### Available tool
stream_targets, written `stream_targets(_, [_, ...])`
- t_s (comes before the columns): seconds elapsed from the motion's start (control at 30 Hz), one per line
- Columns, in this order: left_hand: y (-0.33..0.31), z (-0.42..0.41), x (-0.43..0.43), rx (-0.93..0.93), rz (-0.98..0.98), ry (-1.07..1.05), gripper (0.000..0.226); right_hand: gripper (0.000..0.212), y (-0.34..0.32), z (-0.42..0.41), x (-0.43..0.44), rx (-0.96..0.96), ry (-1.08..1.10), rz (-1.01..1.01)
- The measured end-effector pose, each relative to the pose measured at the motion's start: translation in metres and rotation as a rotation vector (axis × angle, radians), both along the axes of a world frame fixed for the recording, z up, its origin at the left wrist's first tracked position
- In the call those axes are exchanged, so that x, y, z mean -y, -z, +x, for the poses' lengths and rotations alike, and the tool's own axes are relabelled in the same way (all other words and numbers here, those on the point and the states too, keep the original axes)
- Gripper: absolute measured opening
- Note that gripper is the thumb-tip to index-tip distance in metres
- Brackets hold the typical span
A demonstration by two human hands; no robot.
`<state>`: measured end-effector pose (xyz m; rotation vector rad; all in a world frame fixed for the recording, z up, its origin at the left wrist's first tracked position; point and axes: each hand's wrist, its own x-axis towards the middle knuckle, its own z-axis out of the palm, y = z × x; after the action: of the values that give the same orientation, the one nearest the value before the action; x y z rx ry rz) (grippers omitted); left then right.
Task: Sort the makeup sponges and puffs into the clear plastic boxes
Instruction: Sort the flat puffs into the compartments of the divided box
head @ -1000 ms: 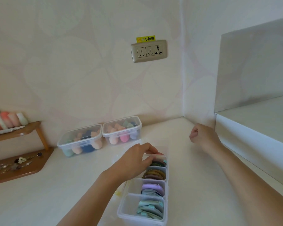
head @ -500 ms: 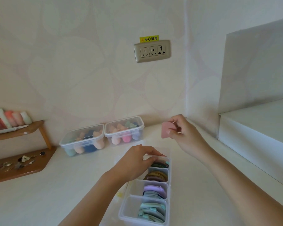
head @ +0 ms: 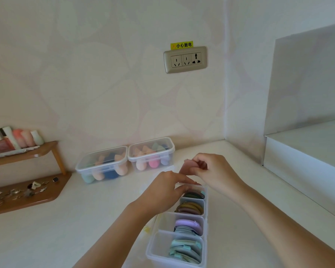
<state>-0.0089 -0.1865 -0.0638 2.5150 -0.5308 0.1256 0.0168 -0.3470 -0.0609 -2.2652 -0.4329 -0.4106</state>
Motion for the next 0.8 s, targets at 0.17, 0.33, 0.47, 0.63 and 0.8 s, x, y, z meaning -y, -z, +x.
stream_targets(0.17, [-0.001,0.001,-0.001,0.013,0.011,0.017,0.024,0.011,-0.006,0.001,0.005,-0.018,-0.012,-0.059])
stream_targets(0.33, [0.001,0.003,-0.001,-0.008,0.057,-0.014,0.025,0.015,-0.005,-0.003,0.0,0.078,0.019,-0.187])
stream_targets(0.47, [0.001,0.003,-0.001,-0.005,0.057,-0.009,0.024,0.025,-0.009,-0.005,-0.004,0.124,0.045,-0.274])
stream_targets(0.63, [0.0,0.003,-0.001,-0.016,0.053,0.007,0.024,0.041,-0.011,-0.004,-0.005,0.086,0.071,-0.418])
stream_targets(0.8, [-0.001,0.002,-0.002,0.003,0.045,0.028,0.024,0.037,-0.018,-0.006,-0.002,-0.005,0.034,-0.56])
